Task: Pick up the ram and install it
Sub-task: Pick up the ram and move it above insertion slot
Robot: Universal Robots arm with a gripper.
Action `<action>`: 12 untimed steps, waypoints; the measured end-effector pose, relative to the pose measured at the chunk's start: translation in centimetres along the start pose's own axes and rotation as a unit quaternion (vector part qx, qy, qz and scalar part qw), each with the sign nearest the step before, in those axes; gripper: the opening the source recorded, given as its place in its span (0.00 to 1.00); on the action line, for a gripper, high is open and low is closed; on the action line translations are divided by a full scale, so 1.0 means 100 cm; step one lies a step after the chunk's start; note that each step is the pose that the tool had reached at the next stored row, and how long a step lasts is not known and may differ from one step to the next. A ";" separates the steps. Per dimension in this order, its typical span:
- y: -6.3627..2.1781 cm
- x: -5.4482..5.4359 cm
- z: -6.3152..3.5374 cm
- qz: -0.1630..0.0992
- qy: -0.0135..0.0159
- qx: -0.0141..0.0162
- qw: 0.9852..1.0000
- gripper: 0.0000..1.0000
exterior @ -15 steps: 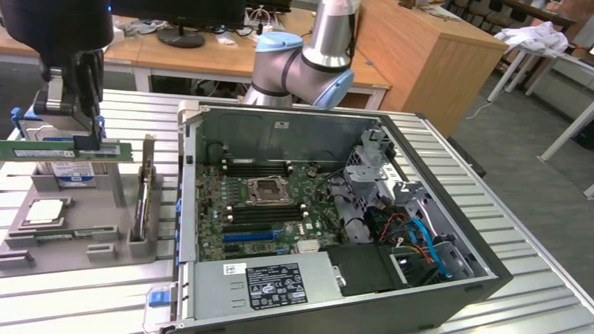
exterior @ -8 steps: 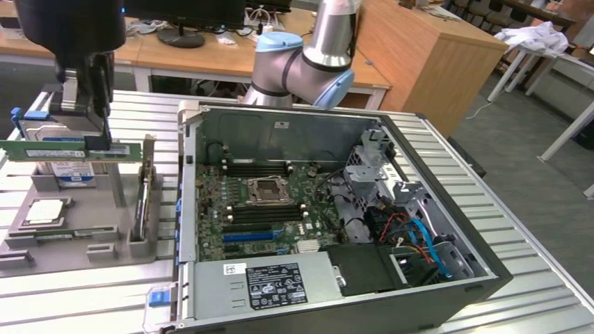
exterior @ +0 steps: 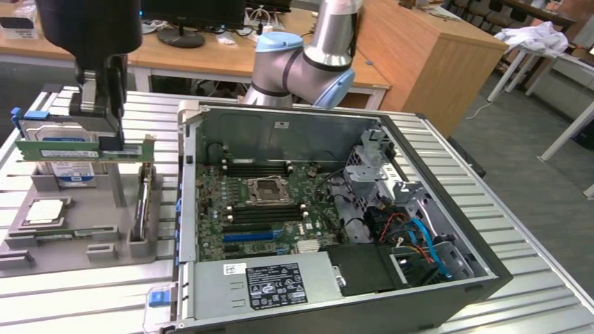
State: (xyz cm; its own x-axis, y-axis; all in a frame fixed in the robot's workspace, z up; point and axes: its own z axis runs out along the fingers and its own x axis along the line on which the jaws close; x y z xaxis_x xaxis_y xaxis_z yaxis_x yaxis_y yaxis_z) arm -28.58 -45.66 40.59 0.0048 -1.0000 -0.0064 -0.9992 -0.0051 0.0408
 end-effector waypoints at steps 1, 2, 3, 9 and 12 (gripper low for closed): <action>-0.0015 0.000 -0.0001 0.000 0.000 0.000 1.000 0.12; -0.0030 0.000 -0.0002 0.000 0.000 0.000 1.000 0.12; -0.0046 0.000 -0.0002 0.000 0.000 0.000 1.000 0.12; -0.0154 0.000 -0.0006 0.000 0.000 -0.002 1.000 0.12; -0.0208 0.000 -0.0009 0.000 0.000 -0.002 1.000 0.12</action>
State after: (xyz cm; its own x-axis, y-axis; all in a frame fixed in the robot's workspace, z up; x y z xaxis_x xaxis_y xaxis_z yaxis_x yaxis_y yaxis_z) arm -26.51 -45.66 40.59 0.0047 -1.0000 -0.0064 -0.9990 -0.0050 0.0450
